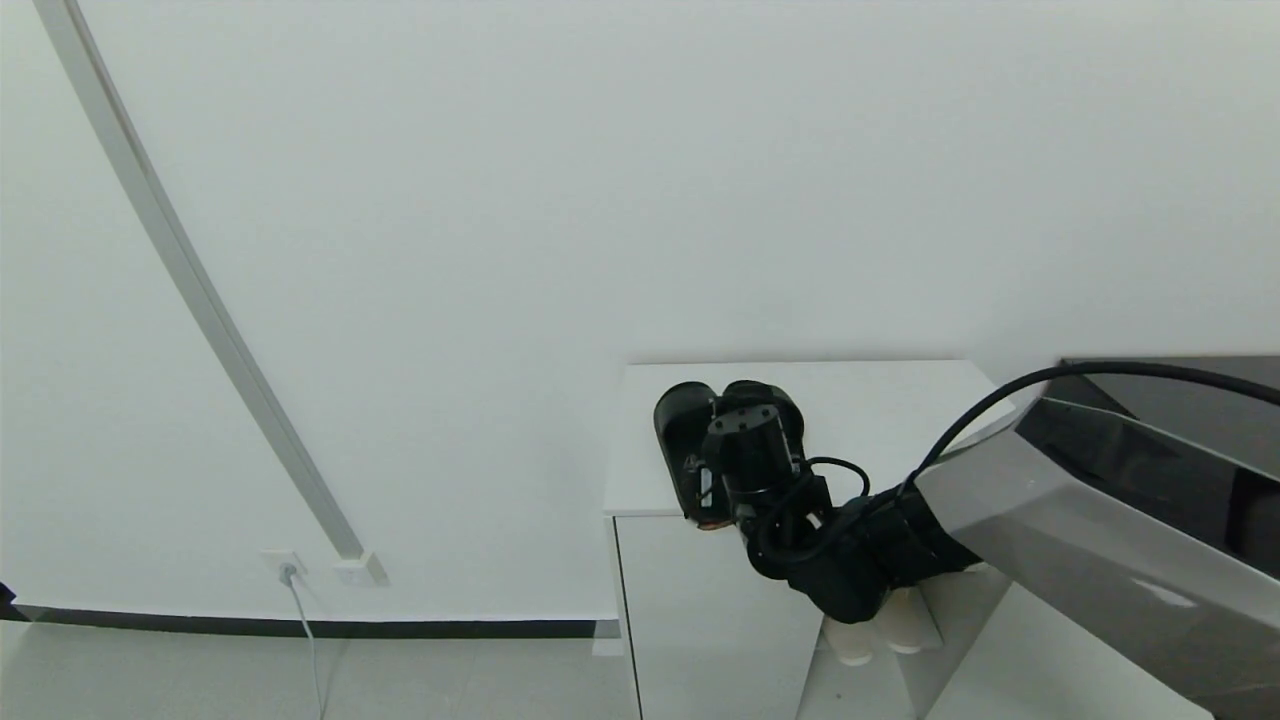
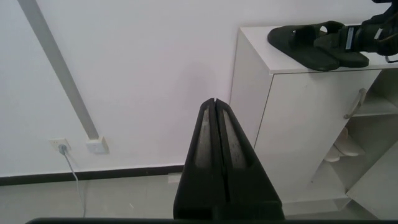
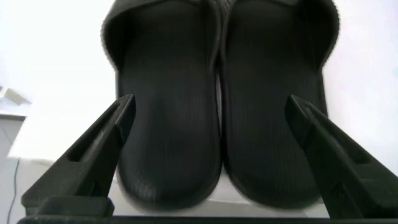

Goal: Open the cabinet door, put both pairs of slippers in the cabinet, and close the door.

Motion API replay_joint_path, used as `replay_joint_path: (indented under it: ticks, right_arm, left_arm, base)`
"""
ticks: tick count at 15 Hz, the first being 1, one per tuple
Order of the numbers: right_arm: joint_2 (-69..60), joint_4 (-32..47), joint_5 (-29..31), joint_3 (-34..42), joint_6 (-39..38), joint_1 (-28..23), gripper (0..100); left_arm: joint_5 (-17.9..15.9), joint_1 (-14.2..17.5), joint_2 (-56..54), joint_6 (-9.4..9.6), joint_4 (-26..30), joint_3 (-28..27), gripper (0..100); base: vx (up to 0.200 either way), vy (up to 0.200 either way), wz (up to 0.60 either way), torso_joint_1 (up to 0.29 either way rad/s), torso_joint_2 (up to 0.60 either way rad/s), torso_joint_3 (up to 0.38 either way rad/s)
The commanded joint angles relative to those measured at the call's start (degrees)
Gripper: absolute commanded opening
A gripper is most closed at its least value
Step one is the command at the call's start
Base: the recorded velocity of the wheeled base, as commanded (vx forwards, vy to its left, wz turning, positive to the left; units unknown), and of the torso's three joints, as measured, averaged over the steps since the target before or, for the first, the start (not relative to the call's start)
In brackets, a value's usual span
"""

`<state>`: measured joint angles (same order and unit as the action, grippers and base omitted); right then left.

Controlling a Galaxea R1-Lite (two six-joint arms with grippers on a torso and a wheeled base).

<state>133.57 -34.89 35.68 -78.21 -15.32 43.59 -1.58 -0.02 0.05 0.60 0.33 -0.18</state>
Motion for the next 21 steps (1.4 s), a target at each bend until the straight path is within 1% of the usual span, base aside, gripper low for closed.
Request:
replay_joint_path:
  ticks: [1, 2, 4, 9, 18, 19, 21]
  right_arm:
    - [3.45, -0.09, 0.00, -3.08, 0.65, -1.41, 100]
    - [3.98, -0.09, -0.09, -4.05, 1.00, -1.85, 100]
    - [6.61, -0.18, -0.53, -9.15, 2.58, -3.52, 100]
    - [11.71, 0.44, -1.93, -18.03, 5.57, -5.71, 100]
    - [14.52, 3.78, -3.07, -24.27, 5.48, -7.82, 100]
    - [14.79, 3.78, -3.07, -24.27, 5.48, -7.82, 0]
    - [14.79, 3.60, -3.07, -24.35, 5.48, -7.82, 0]
  left_arm:
    - [0.00, 0.02, 0.04, -0.07, 0.02, 0.01, 0]
    - [0.09, 0.02, 0.04, 0.02, 0.02, 0.01, 0]
    - [0.09, 0.02, 0.04, -0.07, 0.02, 0.01, 0]
    - [0.09, 0.02, 0.04, -0.07, 0.02, 0.01, 0]
    - [0.09, 0.02, 0.04, -0.07, 0.02, 0.01, 0]
    - [0.09, 0.02, 0.04, -0.07, 0.02, 0.01, 0]
    - [0.09, -0.06, 0.04, -0.07, 0.02, 0.09, 0]
  base:
    - [0.000, 0.000, 0.00, 0.000, 0.00, 0.000]
    - [0.000, 0.000, 0.00, 0.000, 0.00, 0.000]
    - [0.000, 0.000, 0.00, 0.000, 0.00, 0.000]
    - [0.000, 0.000, 0.00, 0.000, 0.00, 0.000]
    - [0.000, 0.000, 0.00, 0.000, 0.00, 0.000]
    - [0.000, 0.000, 0.00, 0.000, 0.00, 0.000]
    - [0.000, 0.000, 0.00, 0.000, 0.00, 0.000]
